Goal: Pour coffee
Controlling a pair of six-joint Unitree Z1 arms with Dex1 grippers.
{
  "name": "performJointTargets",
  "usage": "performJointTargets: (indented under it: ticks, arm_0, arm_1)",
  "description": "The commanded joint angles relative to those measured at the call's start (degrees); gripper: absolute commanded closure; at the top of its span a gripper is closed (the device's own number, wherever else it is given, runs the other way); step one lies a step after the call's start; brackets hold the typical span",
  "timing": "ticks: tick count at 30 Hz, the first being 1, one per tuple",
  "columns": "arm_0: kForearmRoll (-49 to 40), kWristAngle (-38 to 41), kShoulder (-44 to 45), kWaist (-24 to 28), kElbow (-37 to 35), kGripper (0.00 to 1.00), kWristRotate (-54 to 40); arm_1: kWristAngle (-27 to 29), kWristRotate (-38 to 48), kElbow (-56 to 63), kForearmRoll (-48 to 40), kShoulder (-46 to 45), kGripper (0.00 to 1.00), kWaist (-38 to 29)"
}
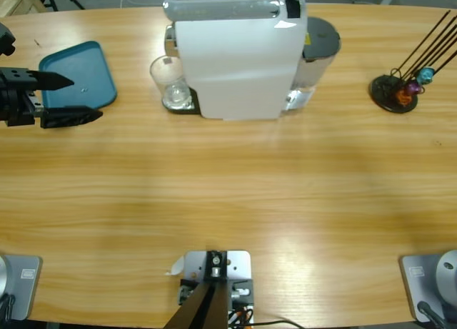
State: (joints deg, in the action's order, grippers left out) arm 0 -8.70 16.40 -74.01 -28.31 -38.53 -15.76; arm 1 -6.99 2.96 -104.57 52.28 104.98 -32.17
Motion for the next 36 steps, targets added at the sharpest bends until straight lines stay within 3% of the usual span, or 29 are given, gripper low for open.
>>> performJointTargets:
  ticks: [1, 12, 36]
  arm_0:
    - [0.5, -0.3, -1.7, -0.8, 0.7, 0.0, -0.8]
    - [0.4, -0.4, -1.4, -1.3, 0.9, 0.0, -0.9]
    - [0.5, -0.5, -0.8, -2.1, 1.0, 0.0, -0.9]
  arm_1:
    - [0.8, 0.5, -8.0, 5.4, -4.4, 0.0, -2.7]
    - [4.4, 3.4, -7.1, 9.1, -2.1, 0.0, -2.8]
    - [4.9, 4.5, -6.2, 10.0, -1.5, 0.0, -2.8]
